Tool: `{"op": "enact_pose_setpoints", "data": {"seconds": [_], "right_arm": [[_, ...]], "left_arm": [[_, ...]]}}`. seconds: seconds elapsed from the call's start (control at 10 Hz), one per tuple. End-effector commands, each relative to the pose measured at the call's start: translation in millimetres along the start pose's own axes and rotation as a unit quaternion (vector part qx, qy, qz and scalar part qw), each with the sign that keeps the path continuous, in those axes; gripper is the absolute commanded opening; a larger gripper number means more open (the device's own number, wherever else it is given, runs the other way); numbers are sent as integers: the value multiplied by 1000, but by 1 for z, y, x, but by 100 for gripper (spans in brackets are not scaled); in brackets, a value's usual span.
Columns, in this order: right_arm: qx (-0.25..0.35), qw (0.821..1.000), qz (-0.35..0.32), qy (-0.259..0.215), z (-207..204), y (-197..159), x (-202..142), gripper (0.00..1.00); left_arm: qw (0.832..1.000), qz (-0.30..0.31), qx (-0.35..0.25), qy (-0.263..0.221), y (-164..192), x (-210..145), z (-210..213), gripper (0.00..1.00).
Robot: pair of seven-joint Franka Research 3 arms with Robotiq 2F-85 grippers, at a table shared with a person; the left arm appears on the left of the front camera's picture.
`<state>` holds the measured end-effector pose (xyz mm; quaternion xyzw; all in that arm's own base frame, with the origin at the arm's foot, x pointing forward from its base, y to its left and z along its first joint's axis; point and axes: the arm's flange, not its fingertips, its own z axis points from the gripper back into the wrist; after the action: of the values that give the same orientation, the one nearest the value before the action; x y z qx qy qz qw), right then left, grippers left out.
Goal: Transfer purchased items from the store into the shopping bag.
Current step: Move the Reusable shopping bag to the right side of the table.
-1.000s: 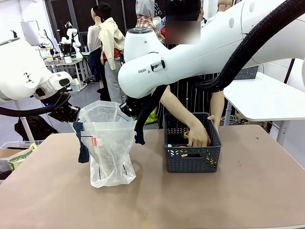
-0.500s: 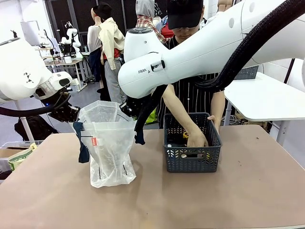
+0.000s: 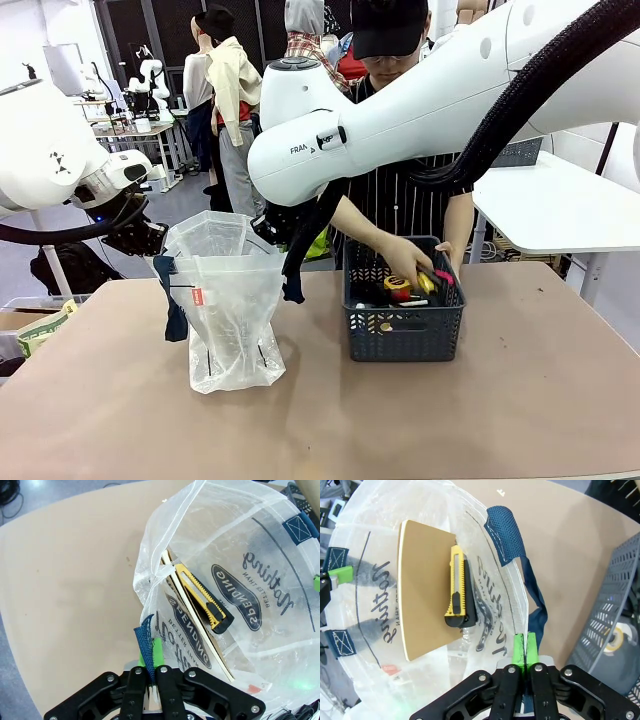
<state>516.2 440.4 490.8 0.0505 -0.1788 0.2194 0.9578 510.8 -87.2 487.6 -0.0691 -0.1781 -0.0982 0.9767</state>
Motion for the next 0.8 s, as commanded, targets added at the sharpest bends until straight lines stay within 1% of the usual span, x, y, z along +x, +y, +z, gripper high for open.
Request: {"op": "enact_pose_setpoints", "data": {"seconds": [0.0,0.7], "right_arm": [[-3,1000,-9,-2,1,0,0,0],[-3,1000,-9,-2,1,0,0,0]], "left_arm": [[1000,6,8,-1,1,-2,4,0],[1000,6,8,-1,1,-2,4,0]]}}
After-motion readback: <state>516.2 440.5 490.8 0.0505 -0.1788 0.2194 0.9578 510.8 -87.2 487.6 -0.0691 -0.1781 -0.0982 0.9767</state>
